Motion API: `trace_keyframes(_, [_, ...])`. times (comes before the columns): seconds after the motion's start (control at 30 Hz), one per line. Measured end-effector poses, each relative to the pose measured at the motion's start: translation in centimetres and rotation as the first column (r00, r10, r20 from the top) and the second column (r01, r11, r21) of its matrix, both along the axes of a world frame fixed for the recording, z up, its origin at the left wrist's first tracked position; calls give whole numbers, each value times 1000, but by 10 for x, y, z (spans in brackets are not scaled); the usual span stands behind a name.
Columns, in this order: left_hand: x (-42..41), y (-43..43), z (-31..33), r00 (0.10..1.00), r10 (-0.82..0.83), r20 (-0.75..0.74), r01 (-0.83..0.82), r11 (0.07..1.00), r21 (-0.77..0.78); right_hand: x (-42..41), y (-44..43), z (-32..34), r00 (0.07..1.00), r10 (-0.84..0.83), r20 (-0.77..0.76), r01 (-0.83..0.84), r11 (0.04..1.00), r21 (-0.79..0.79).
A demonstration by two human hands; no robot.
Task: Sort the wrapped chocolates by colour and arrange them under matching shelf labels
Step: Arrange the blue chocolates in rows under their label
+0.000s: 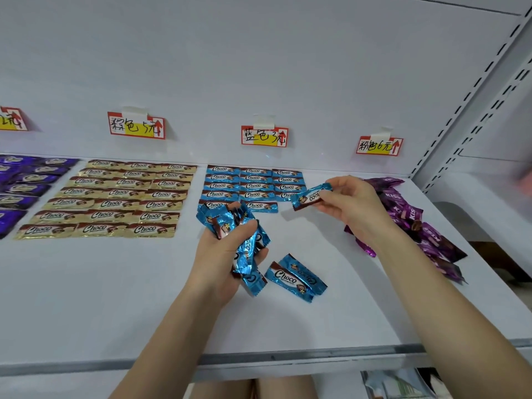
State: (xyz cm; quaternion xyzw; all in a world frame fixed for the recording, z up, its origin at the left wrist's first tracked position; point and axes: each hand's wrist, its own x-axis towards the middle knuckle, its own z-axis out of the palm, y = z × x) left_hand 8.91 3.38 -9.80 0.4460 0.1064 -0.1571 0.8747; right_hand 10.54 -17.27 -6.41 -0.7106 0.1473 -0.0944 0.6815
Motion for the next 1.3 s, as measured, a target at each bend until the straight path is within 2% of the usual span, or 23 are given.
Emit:
trace_keyframes(0.07, [-1,0,0,1000,-4,9,4,1000,11,4,-1,-6,1000,19,-22,-20,998,-64])
trace_keyframes(0.2, [-2,1,-1,1000,-14,3,14,1000,11,8,-8,-13,985,155,-70,-170,920,-352])
trace_keyframes(0.3, [-2,1,1,1000,-18,-14,18,1000,22,14,-8,-15,958,254,-131,-283,775,-566])
trace_keyframes(0.4, [-3,1,3,1000,-15,-16,15,999,30,17,-2,-16,950,267,-160,-295,608,-737])
trace_keyframes(0.5, [-3,2,4,1000,-21,-21,21,999,29,6,4,-15,977,182,-110,-189,507,-841])
trace_keyframes(0.57, [-3,3,5,999,-32,-33,33,999,26,-10,9,-17,988,112,-111,-146,383,-912])
trace_keyframes(0.63, [-3,3,5,998,-45,-45,46,999,16,-25,17,-22,990,66,-125,-139,280,-950])
trace_keyframes(0.73, [-3,3,6,997,-54,-56,55,998,10,-34,26,-31,980,83,-182,-194,177,-965])
trace_keyframes(0.93, [-2,5,5,996,-40,-83,39,999,-6,-15,19,-33,973,141,-181,-204,175,-963])
trace_keyframes(1.07, [-2,6,4,994,-33,-107,32,999,-15,-18,21,-36,990,107,-96,-112,153,-982])
trace_keyframes(1.17, [-2,6,4,994,-34,-107,32,999,-22,-20,26,-39,988,39,-147,-152,166,-974])
trace_keyframes(1.3, [-2,7,4,994,-31,-105,28,999,-30,-14,28,-41,976,71,-208,-217,178,-960])
